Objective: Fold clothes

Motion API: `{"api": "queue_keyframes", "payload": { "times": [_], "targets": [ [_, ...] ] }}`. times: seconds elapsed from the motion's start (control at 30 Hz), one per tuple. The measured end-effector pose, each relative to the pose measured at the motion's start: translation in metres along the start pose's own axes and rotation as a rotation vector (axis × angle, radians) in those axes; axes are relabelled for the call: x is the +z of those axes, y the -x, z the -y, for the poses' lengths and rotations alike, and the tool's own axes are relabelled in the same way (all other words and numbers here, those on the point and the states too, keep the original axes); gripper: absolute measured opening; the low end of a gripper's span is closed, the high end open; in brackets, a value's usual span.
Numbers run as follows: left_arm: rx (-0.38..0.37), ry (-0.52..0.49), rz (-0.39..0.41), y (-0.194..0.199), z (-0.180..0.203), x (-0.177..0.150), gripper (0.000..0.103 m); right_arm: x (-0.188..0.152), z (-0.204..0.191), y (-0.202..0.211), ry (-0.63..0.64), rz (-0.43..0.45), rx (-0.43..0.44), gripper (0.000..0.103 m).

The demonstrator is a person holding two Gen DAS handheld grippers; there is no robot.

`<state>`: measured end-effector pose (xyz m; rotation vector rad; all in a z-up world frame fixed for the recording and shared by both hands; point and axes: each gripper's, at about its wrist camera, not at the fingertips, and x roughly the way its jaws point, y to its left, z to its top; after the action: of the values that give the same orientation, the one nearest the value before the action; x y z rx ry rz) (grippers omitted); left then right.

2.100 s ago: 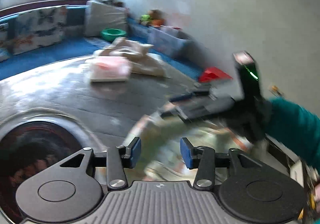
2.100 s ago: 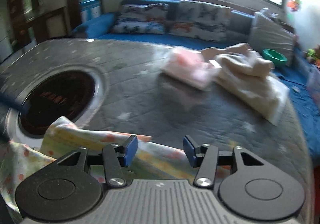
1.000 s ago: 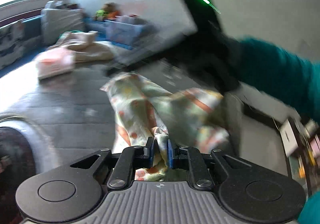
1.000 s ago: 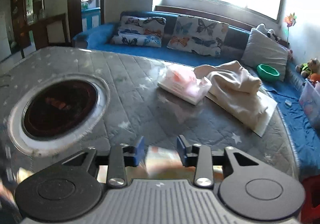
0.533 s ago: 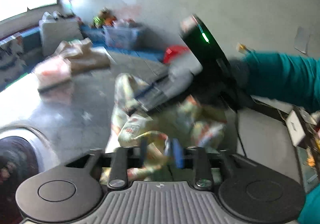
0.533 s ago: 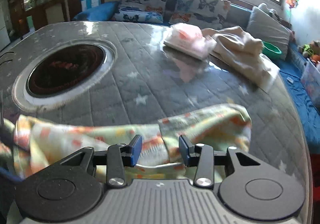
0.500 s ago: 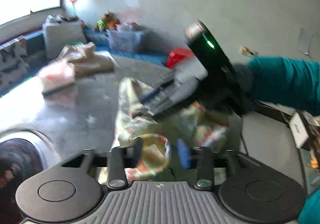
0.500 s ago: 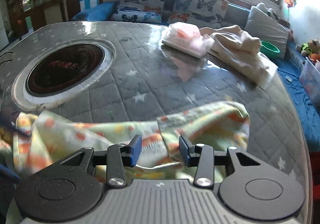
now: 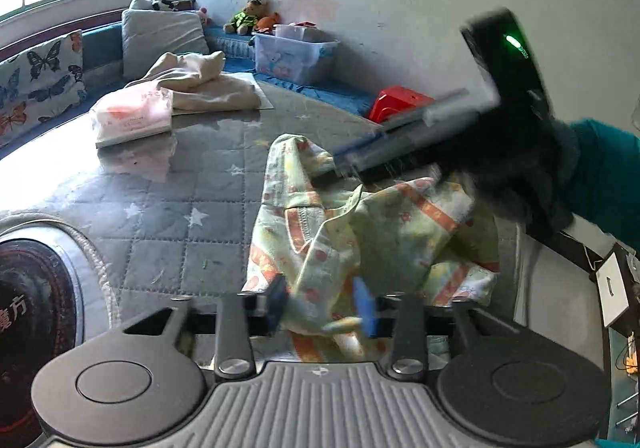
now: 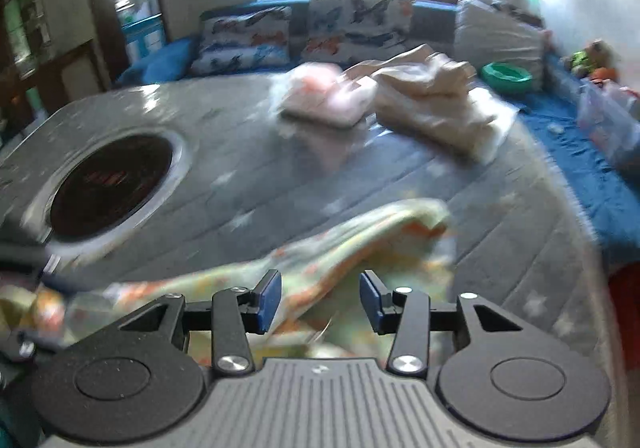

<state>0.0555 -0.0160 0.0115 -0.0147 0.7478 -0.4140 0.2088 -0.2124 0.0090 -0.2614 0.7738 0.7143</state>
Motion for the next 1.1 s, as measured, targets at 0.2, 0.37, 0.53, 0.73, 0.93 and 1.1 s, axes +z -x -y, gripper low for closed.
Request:
{"api": "queue_keyframes", "payload": {
  "times": [0.2,0.37,0.53,0.73,0.93,1.1],
  "targets": [
    [-0.021,-0.021,-0.006,0.001,0.002,-0.002,0.016,0.026,0.043,-0.032,-0.105,0.004,-0.094,0.044],
    [-0.038,-0.007,-0.030,-0.002,-0.001,-0.001,0.021,0.029,0.074,-0.064,-0.209,-0.026,-0.104,0.044],
    [-0.047,-0.001,-0.049,-0.006,-0.001,-0.001,0.029,0.025,0.086,-0.079,-0.283,-0.048,-0.033,0.036],
    [-0.034,-0.012,-0.022,0.000,-0.008,0.003,0.011,0.030,0.075,-0.070,-0.236,-0.019,-0.034,0.008],
    [0.116,-0.022,0.056,0.029,-0.039,0.018,0.008,0.051,0.059,-0.056,-0.176,0.047,-0.034,0.004],
    [0.330,-0.031,0.085,0.045,-0.085,0.030,0.008,0.076,0.043,-0.054,-0.158,0.154,-0.053,0.005]
  ]
}}
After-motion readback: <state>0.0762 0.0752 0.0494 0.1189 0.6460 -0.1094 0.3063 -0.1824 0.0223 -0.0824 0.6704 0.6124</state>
